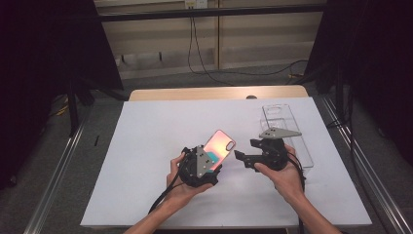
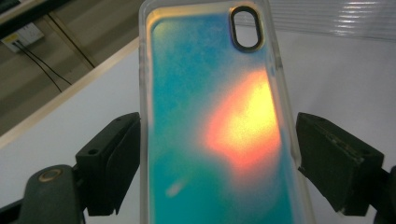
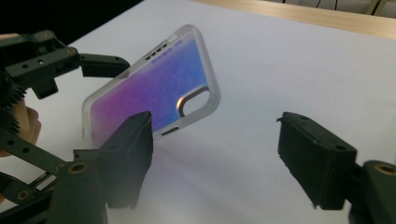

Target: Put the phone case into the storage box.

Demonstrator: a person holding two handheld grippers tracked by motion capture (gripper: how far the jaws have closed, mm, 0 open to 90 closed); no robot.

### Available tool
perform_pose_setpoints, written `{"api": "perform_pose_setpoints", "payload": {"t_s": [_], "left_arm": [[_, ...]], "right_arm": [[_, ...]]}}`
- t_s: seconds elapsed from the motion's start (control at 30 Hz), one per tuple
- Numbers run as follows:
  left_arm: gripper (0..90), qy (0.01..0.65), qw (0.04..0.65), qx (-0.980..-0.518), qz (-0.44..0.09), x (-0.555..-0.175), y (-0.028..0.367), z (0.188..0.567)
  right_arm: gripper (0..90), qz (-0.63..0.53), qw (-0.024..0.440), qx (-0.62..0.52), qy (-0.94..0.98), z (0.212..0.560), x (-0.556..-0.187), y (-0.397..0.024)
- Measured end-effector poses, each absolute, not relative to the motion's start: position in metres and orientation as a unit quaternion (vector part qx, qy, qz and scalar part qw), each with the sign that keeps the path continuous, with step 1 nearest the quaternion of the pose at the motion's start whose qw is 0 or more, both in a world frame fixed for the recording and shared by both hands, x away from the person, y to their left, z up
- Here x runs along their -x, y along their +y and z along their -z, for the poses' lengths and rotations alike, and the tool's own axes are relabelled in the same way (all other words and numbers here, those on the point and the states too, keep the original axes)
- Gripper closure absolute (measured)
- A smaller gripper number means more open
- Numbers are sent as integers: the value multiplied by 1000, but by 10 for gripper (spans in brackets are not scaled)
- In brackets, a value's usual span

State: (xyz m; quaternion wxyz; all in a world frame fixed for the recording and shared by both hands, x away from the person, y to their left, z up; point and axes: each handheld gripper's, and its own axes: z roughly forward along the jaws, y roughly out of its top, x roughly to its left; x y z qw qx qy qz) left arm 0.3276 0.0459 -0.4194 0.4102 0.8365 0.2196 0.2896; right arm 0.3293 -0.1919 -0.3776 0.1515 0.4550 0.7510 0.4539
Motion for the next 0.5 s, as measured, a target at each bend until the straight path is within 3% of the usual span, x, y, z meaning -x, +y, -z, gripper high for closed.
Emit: {"api": "perform_pose_setpoints", "payload": {"t_s": [0.3,0.5], "left_arm": [[169,204,405,-837,-306,-327,35,423],[169,207,409,-833,-310,-333,24,425]], "right_arm": [[335,-417,134,-482,759,378,-341,-187],[509,-410,100,-504,754,374,-346,-188]]}}
